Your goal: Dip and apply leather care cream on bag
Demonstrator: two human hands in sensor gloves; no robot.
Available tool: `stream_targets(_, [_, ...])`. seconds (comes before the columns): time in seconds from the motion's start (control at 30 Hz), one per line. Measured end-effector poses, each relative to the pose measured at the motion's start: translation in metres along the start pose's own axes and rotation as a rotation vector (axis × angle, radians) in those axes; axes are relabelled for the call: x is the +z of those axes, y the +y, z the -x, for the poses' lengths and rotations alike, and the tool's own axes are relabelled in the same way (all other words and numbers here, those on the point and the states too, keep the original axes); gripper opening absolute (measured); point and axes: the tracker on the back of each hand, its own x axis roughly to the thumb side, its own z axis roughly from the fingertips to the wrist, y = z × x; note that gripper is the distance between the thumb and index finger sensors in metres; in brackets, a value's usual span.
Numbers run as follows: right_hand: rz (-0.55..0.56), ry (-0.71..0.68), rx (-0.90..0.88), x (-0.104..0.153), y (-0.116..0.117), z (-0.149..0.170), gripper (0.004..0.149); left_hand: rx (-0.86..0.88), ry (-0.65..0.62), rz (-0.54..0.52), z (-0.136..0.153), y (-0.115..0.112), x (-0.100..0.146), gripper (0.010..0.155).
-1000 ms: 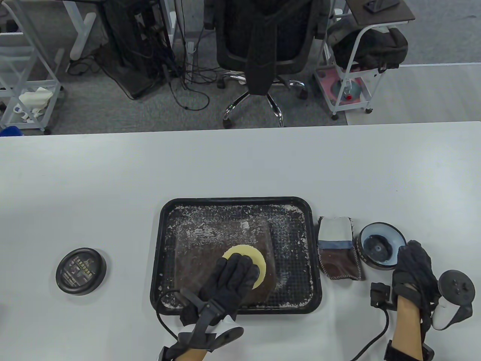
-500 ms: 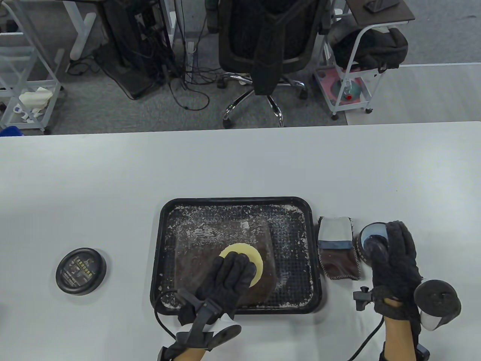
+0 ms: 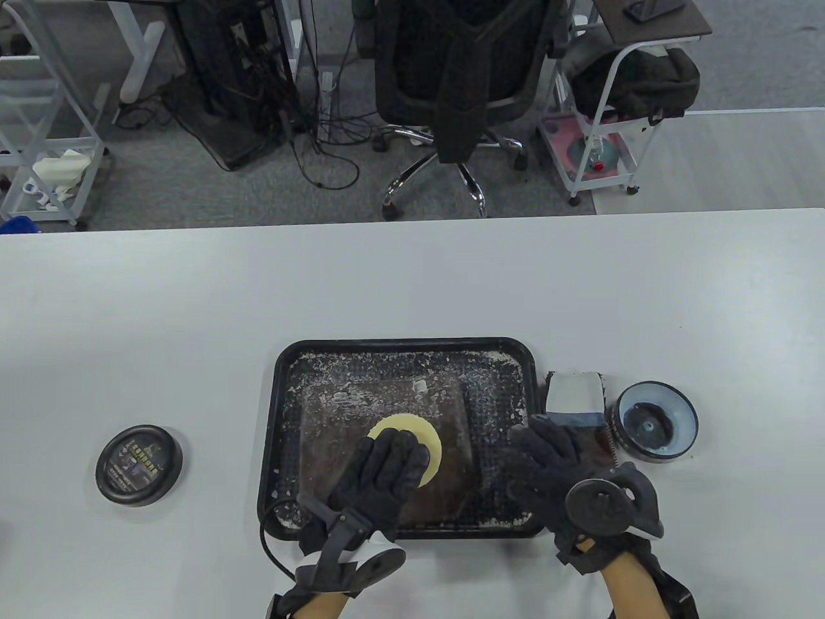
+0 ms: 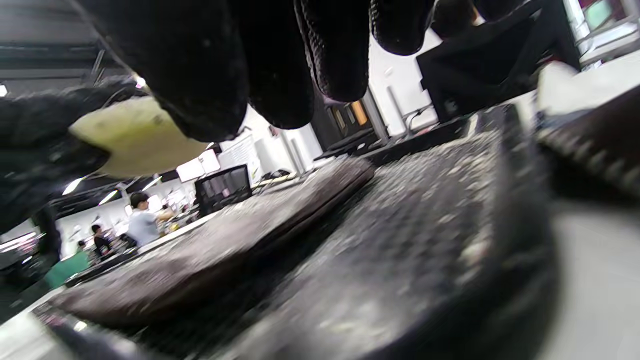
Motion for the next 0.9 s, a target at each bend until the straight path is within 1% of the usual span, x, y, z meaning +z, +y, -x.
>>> stream_targets(0.03, [-0.009, -0.01, -0.012, -0.001, 0.003, -0.004, 0.053, 0.001, 0.001, 0.0, 0.0, 0.0, 0.0, 0.053])
stream_targets(0.1, [-0.038, -0.031, -0.023, -0.004, 0.012, -0.014, 0.046, 0.003, 0.004, 0.003, 0.0, 0.0, 0.0, 0.053])
stream_targets(0.17, [-0.069, -0.056, 0.015, -0.006, 0.018, -0.022, 0.047, 0.004, 0.007, 0.006, 0.001, 0.0, 0.0, 0.053])
stream_targets(0.27, [-0.119, -0.089, 0.093, -0.007, 0.028, -0.032, 0.056, 0.005, 0.012, 0.01, 0.001, 0.0, 0.0, 0.053])
stream_targets(0.33, [-0.146, -0.108, 0.099, -0.008, 0.034, -0.035, 0.062, 0.007, 0.016, 0.013, 0.002, 0.0, 0.0, 0.053])
stream_targets(0.43, [-0.244, -0.12, 0.076, -0.009, 0.047, -0.036, 0.074, 0.01, 0.021, 0.02, 0.002, -0.001, 0.0, 0.053])
stream_targets(0.5, [-0.285, -0.124, 0.098, -0.01, 0.052, -0.037, 0.078, 0.012, 0.023, 0.024, 0.003, -0.001, 0.0, 0.053])
stream_targets(0.57, [-0.308, -0.121, 0.137, -0.011, 0.056, -0.038, 0.078, 0.014, 0.026, 0.026, 0.003, -0.001, 0.0, 0.053])
stream_targets(0.7, [-0.32, -0.135, 0.164, -0.012, 0.061, -0.042, 0.072, 0.016, 0.028, 0.028, 0.004, -0.001, -0.001, 0.053])
stream_targets(0.9, [-0.305, -0.136, 0.178, -0.013, 0.061, -0.043, 0.068, 0.015, 0.033, 0.04, 0.004, -0.001, 0.0, 0.053])
